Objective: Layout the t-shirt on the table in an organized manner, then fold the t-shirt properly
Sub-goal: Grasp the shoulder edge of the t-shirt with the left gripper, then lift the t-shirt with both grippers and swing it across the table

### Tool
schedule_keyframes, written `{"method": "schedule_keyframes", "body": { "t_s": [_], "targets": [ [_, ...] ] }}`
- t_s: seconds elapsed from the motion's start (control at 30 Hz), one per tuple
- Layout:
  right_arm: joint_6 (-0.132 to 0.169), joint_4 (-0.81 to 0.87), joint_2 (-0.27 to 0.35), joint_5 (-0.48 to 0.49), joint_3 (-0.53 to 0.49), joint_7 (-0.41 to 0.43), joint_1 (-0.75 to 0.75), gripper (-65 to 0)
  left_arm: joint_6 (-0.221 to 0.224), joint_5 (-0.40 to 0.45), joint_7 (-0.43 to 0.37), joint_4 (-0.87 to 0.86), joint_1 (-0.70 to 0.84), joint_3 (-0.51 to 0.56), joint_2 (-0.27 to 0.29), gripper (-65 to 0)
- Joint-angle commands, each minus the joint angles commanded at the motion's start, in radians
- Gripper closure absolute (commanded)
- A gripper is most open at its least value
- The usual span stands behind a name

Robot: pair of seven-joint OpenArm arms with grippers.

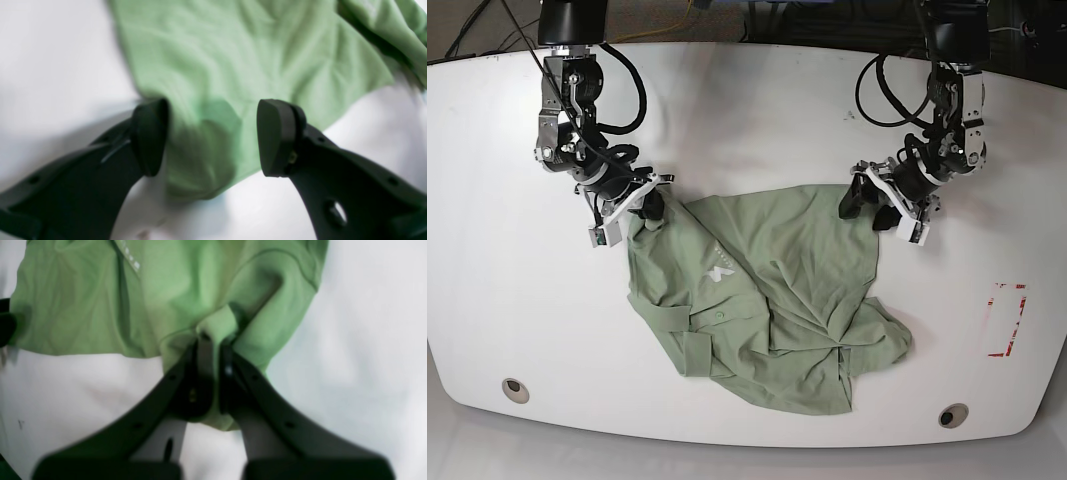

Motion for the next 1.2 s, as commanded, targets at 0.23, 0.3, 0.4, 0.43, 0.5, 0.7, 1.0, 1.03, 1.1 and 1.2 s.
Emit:
{"method": "schedule_keyframes", "body": {
  "t_s": [0.23,0.3,0.4,0.43,0.5,0.7,1.0,1.03,1.1,1.2],
  "targets": [
    [0.000,0.000,0.000,0.000,0.000,0.002,0.000,0.0,0.000,0.000,-0.005,0.000,-0.003,0.002,0.000,-38.5],
    [0.000,0.000,0.000,0.000,0.000,0.002,0.000,0.0,0.002,0.000,-0.005,0.000,-0.015,0.002,0.000,-33.5],
    [0.000,0.000,0.000,0.000,0.000,0.003,0.000,0.0,0.002,0.002,-0.005,0.000,-0.028,0.002,0.000,-22.8],
    [0.000,0.000,0.000,0.000,0.000,0.003,0.000,0.0,0.002,0.002,-0.005,0.000,-0.028,0.002,0.000,-20.1],
    [0.000,0.000,0.000,0.000,0.000,0.003,0.000,0.0,0.002,0.002,-0.005,0.000,-0.028,0.002,0.000,-13.9],
    [0.000,0.000,-0.002,0.000,0.000,0.003,0.000,0.0,0.002,0.002,-0.005,0.000,-0.035,0.002,0.000,-6.0],
    [0.000,0.000,-0.002,0.002,0.000,0.008,-0.002,0.0,0.002,0.000,-0.005,0.009,-0.048,0.002,-0.006,-3.0],
    [0.000,0.000,-0.002,0.003,0.000,0.008,-0.002,0.0,0.002,0.000,-0.005,0.017,-0.048,0.000,-0.008,-3.0],
    [0.000,0.003,-0.002,0.006,0.000,0.008,-0.003,0.0,0.002,0.000,0.000,0.037,-0.048,-0.009,-0.023,-3.0],
    [0.000,0.005,-0.002,0.009,0.000,0.008,-0.005,0.0,0.002,0.000,0.009,0.069,-0.048,-0.026,-0.032,-3.0]
  ]
}}
